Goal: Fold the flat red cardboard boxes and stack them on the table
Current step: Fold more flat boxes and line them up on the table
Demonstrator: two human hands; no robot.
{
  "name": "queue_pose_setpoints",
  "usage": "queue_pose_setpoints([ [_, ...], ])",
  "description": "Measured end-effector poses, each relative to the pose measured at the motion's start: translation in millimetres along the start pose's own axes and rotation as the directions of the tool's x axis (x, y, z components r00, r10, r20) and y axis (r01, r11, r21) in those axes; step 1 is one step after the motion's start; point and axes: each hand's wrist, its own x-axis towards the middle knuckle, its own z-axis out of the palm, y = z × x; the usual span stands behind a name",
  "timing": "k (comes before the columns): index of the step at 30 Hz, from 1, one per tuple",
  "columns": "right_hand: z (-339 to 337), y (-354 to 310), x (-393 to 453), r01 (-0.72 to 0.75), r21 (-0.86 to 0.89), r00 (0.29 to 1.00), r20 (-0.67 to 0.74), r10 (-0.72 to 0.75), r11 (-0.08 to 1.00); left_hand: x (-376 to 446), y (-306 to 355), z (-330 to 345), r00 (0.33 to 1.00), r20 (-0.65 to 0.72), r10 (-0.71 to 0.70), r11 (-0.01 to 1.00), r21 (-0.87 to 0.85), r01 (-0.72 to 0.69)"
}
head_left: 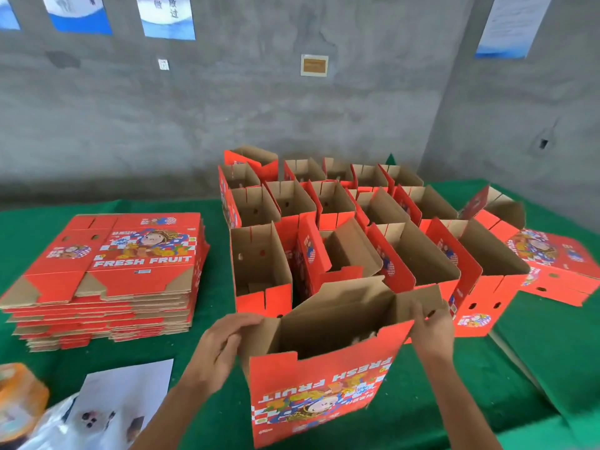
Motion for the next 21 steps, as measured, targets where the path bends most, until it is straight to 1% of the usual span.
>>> queue_pose_setpoints([
  [1,0,-1,1,0.007,-0.020,1.000,-0.011,-0.008,1.000,-4,5,1,0.996,0.051,-0.070,0.993,-0.087,0.074],
  [2,1,-2,2,0.013,-0.044,1.000,-0.017,-0.014,0.999,-4,8,2,0.983,0.110,-0.144,0.978,-0.136,0.159],
  [3,2,-5,3,0.018,-0.068,1.000,-0.023,-0.020,0.998,-4,12,3,0.958,0.165,-0.234,0.952,-0.163,0.260],
  [4,4,-8,2,0.024,-0.089,0.999,-0.025,-0.027,0.996,-10,14,5,0.945,0.194,-0.264,0.944,-0.151,0.294],
  [5,5,-11,1,0.031,-0.102,0.999,-0.028,-0.034,0.994,-21,16,7,0.961,0.189,-0.200,0.962,-0.148,0.229],
  [6,7,-14,0,0.032,-0.103,0.999,-0.031,-0.035,0.994,-34,16,10,0.979,0.180,-0.094,0.987,-0.113,0.115],
  [7,9,-15,-1,0.032,-0.093,0.999,-0.036,-0.035,0.995,-45,14,13,0.984,0.177,-0.023,0.997,-0.067,0.036],
  [8,10,-17,-1,0.030,-0.083,0.999,-0.036,-0.033,0.996,-51,15,16,0.985,0.170,-0.009,0.999,-0.031,0.015],
  [9,10,-18,0,0.034,-0.079,0.999,-0.021,-0.035,0.996,-53,14,18,0.989,0.144,-0.031,0.999,-0.006,0.032],
  [10,9,-18,2,0.044,-0.077,0.999,0.008,-0.044,0.996,-45,15,22,0.991,0.102,-0.091,0.996,0.001,0.092],
  [12,5,-16,6,0.060,-0.048,0.996,0.074,-0.057,0.997,-29,20,23,0.972,0.026,-0.234,0.972,-0.001,0.234],
  [13,2,-15,7,0.070,-0.022,0.993,0.102,-0.068,0.997,-21,22,24,0.964,0.016,-0.265,0.964,-0.010,0.265],
  [15,-7,-10,5,0.094,0.025,0.982,0.162,-0.097,0.995,-10,22,28,0.958,0.013,-0.286,0.958,-0.024,0.287],
  [17,-14,-8,-3,0.123,0.077,0.968,0.213,-0.136,0.989,5,25,26,0.956,0.042,-0.289,0.957,0.010,0.289],
  [18,-15,-8,-9,0.151,0.094,0.955,0.244,-0.170,0.984,13,26,26,0.955,0.068,-0.290,0.953,0.111,0.281],
  [19,-14,-9,-17,0.194,0.121,0.930,0.294,-0.222,0.974,21,27,28,0.956,0.093,-0.278,0.927,0.288,0.241],
  [20,-12,-10,-26,0.223,0.168,0.898,0.349,-0.270,0.960,30,31,31,0.962,0.109,-0.250,0.865,0.471,0.172],
  [21,-9,-11,-35,0.220,0.218,0.870,0.398,-0.292,0.951,38,38,35,0.969,0.119,-0.216,0.786,0.610,0.100],
])
